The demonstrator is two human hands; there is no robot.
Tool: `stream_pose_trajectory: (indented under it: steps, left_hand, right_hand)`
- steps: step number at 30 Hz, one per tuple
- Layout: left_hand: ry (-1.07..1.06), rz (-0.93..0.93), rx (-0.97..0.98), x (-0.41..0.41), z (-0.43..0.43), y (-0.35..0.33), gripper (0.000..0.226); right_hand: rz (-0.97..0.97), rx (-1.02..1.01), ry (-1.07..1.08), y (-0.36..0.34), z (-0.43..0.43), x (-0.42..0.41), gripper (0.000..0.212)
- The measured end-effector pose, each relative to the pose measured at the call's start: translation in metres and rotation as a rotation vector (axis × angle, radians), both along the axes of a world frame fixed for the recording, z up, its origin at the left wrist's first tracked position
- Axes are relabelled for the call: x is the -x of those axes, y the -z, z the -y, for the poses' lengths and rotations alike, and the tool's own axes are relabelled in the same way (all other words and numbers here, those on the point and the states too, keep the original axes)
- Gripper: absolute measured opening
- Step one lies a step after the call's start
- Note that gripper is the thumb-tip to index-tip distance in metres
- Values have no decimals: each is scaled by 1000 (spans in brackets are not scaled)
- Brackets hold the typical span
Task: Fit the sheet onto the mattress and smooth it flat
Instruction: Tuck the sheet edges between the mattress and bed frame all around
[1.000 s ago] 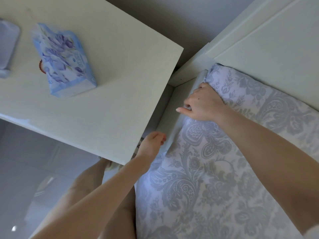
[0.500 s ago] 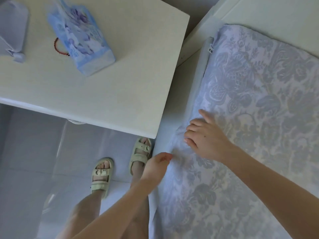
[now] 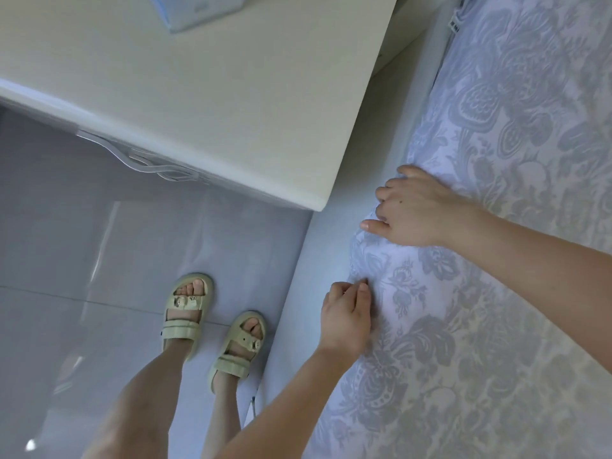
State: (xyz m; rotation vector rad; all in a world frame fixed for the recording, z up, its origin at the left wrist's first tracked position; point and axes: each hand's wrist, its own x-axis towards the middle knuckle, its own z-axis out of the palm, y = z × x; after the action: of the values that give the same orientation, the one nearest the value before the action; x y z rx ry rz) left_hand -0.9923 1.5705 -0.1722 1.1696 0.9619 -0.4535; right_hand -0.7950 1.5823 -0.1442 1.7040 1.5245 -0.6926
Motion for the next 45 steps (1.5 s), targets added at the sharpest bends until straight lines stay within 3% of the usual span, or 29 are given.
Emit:
stream_pose_trajectory:
  steps: [5,8,12,14,19,27,30,33,36,40,45]
  left_hand:
    - [-52,15,21,-2,6,1,38]
    - [-55,24,71,-6,9,-4,38]
    - [-205,-79,443,-4,11,4,43]
    - [-194,-119,523,-3,10,13,47]
    - [47,-168,520,-8,20,13,67]
    - [140,-299,459,10,17,23,73]
    - [133,-284,398,13,6,22,73]
    - [-33,-249,262,28,-9,14,63]
    - [-111,-147,70,45,-9,-2,53]
    - [-73,-54,197,48,13,-1,39]
    - [-102,-107,303,45,23,10,38]
  right_hand:
    - [5,233,36,-2,-20,6,61]
    - [79,356,-22,-3,-17,7,69]
    - [67,359,13,-3,-19,6,70]
    - [50,371,48,-1,-22,6,65]
    - [71,407,22,-2,-21,-1,75]
    - [117,467,29,11,-22,14,74]
    - [150,389,20,15,-19,16,74]
    - [134,210,10,9,-12,18,61]
    - [127,214,96,5,-14,17,65]
    - [120,231,151,2,-19,19,65]
    - [8,4,35,-20,3,39,58]
